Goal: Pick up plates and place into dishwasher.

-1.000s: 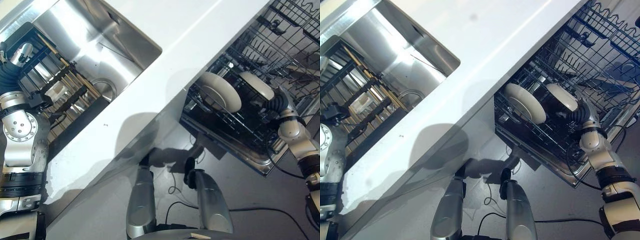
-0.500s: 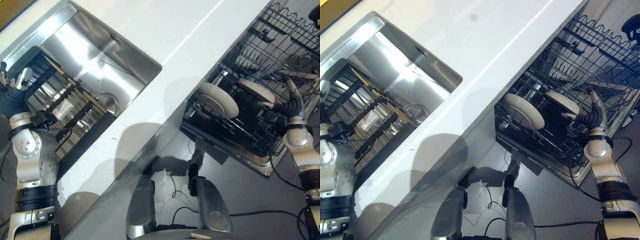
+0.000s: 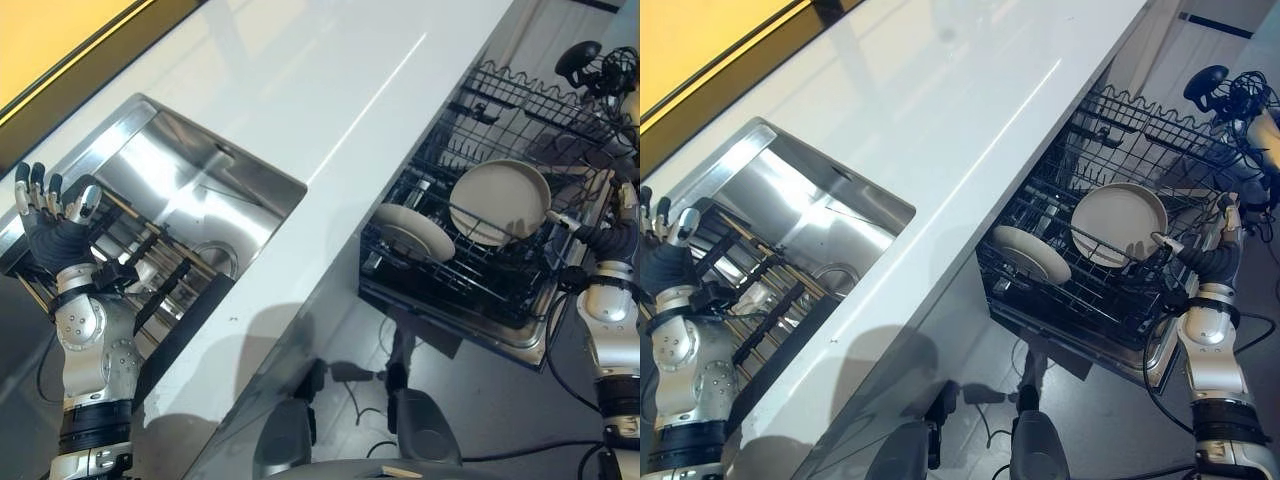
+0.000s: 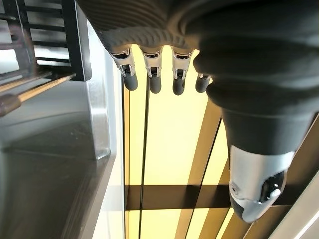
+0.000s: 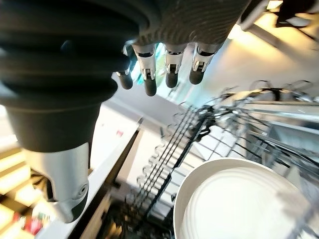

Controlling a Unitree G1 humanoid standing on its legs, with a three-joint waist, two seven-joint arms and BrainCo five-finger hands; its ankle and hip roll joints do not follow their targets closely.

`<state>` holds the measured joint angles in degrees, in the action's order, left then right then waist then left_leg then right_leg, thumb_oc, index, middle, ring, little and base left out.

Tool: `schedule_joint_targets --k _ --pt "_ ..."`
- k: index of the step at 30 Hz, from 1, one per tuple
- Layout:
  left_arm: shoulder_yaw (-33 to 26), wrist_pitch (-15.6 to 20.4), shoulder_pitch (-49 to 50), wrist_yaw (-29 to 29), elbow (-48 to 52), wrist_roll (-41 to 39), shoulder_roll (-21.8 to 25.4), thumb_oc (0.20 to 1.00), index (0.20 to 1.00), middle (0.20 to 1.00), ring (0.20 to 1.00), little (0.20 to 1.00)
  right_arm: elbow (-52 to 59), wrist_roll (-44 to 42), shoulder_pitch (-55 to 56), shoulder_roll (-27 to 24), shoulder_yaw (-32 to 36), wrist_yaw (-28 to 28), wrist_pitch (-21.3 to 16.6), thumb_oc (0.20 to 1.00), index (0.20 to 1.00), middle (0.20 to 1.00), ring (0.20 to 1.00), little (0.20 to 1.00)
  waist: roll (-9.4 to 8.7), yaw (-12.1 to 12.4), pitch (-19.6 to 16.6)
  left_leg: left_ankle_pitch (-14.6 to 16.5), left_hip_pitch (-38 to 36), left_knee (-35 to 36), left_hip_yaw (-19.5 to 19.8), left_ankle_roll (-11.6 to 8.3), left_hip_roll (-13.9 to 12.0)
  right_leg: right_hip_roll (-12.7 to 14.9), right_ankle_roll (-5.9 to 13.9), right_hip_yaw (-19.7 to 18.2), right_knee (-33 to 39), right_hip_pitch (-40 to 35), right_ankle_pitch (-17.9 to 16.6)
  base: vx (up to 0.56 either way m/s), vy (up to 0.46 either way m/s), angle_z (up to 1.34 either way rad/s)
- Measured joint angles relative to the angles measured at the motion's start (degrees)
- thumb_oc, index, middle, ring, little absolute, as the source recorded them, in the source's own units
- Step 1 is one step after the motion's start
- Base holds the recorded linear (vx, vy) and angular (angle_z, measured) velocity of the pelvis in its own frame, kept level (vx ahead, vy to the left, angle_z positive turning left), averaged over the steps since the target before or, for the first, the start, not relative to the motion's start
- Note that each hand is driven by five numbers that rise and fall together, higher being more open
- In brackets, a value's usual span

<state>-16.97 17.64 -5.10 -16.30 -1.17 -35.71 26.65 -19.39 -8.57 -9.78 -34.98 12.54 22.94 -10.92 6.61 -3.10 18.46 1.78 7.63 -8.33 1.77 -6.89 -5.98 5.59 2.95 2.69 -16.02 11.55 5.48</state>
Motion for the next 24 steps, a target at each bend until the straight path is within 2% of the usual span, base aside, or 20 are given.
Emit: schedule_joint_targets --k 5,9,15,17,24 --pt "0.8 0.1 0.3 -1.4 -0.1 0.0 -1.5 1.0 1.0 1.0 1.0 1.0 -0.2 -3.1 -0.3 0.2 0.0 0.0 0.0 1.0 1.0 1.0 1.0 1.0 1.73 -0.7 0.2 0.1 3.0 -2.1 -1.5 0.7 1.5 1.3 0.66 -2.3 -4.2 5.1 0.9 -0.08 0.119 -0.12" --pt "3.7 0.2 -0.3 -3.0 -0.4 0.0 -2.1 1.0 1.0 1.0 1.0 1.0 -2.8 -5.8 -0.5 -1.1 -1.0 -0.2 -0.5 1.0 1.0 1.0 1.0 1.0 3.35 -0.9 1.3 0.5 5.2 -4.6 -1.6 0.9 2.1 1.9 0.68 -2.8 -7.7 7.6 1.9 -0.13 0.1 -0.01" --pt "5.0 0.6 -4.7 -7.2 0.2 -0.7 -0.2 1.0 1.0 1.0 1.0 1.0 -6.8 -9.7 -5.1 -2.2 -3.4 0.6 -2.4 1.0 1.0 1.0 1.0 1.0 4.69 -0.8 6.7 0.8 11.6 -9.3 -1.5 1.06 2.5 2.0 -0.04 -4.0 -13.9 14.7 2.8 -0.15 0.062 0.0" --pt "5.2 0.7 -6.4 -8.7 0.4 -0.9 0.7 1.0 1.0 1.0 1.0 1.0 -7.0 -10.8 -6.9 -2.0 -4.9 1.6 -2.8 1.0 1.0 1.0 1.0 1.0 5.36 -0.9 8.1 0.8 12.6 -10.0 -1.4 1.16 2.5 2.0 -0.11 -4.0 -14.8 15.8 2.7 -0.09 0.049 0.01" --pt "5.4 0.7 -7.7 -11.4 4.7 -1.1 2.2 1.0 1.0 1.0 1.0 1.0 -8.2 -12.8 -11.1 -1.7 -6.3 8.2 -4.7 1.0 1.0 1.0 1.0 1.0 5.63 -0.8 9.1 0.7 15.9 -11.6 -1.0 1.32 3.2 2.7 -0.07 -4.1 -16.3 18.8 2.8 -0.06 0.058 0.04"
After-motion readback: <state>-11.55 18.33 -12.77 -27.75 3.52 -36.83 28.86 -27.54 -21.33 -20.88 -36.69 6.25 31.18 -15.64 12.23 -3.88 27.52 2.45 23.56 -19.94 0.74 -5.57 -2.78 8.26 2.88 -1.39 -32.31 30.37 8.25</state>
